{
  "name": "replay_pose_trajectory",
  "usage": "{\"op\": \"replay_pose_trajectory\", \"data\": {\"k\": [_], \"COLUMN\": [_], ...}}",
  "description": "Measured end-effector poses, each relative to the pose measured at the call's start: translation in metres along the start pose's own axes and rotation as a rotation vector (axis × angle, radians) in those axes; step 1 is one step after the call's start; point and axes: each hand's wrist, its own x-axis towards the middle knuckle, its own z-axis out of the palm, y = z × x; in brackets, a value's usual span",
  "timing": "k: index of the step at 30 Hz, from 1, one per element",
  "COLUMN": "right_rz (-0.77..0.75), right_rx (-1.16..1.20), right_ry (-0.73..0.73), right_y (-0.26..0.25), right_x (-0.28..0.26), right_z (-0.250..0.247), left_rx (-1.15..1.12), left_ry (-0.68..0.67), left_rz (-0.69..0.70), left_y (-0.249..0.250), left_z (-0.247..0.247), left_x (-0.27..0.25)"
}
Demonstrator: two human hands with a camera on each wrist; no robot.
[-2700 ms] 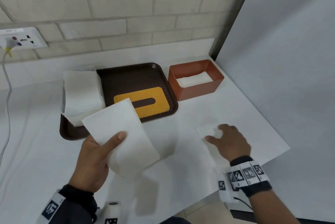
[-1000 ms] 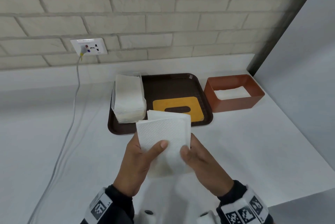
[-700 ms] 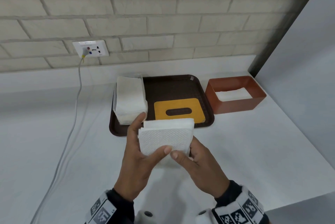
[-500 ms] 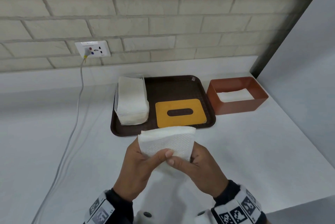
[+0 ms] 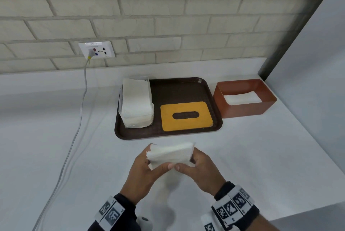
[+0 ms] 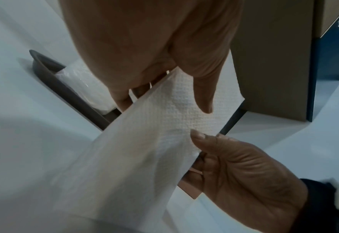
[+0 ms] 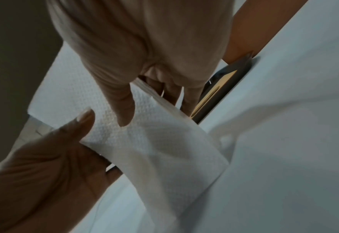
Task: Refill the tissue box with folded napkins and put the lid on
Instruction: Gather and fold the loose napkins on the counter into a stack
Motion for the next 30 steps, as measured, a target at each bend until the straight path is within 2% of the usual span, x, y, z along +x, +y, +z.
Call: {"op": "replay_pose_trajectory", "data": {"k": [8, 10, 14, 17, 21, 24, 26, 28, 30], "right_rz": [-0.028, -0.026, 0.019, 0.067, 0.165, 0.204, 0.271, 0.365, 0.413], "right_rx": [0.042, 0.094, 0.266, 0.389, 0.539, 0.712, 0.758, 0.689, 0.605], "right_ry": [-0.028, -0.025, -0.004, 0.044, 0.170, 0.299, 0.259, 0.143, 0.097], "right_y": [-0.013, -0.019, -0.029, -0.030, -0.027, -0.024, -0.021, -0.014, -0.007], "right_x": [-0.003, -0.003, 0.000, 0.000, 0.002, -0.001, -0.006, -0.012, -0.015], "right_z": [0.005, 0.002, -0.020, -0.038, -0.067, -0.093, -0.099, -0.100, -0.105], "left_rx": [-0.207, -0.273, -0.599, -0.720, -0.652, -0.554, -0.528, -0.490, -0.450], "left_ry": [0.032, 0.082, 0.218, 0.235, 0.238, 0.233, 0.277, 0.329, 0.305], "left_rz": [-0.078, -0.073, -0.113, -0.106, -0.097, -0.185, -0.257, -0.332, -0.373], "left_y": [0.017, 0.026, 0.049, 0.064, 0.068, 0.064, 0.056, 0.050, 0.047], "left_z": [0.014, 0.018, 0.024, 0.031, 0.039, 0.045, 0.050, 0.058, 0.071], "left_x": [0.002, 0.006, 0.023, 0.034, 0.044, 0.053, 0.055, 0.056, 0.064]}}
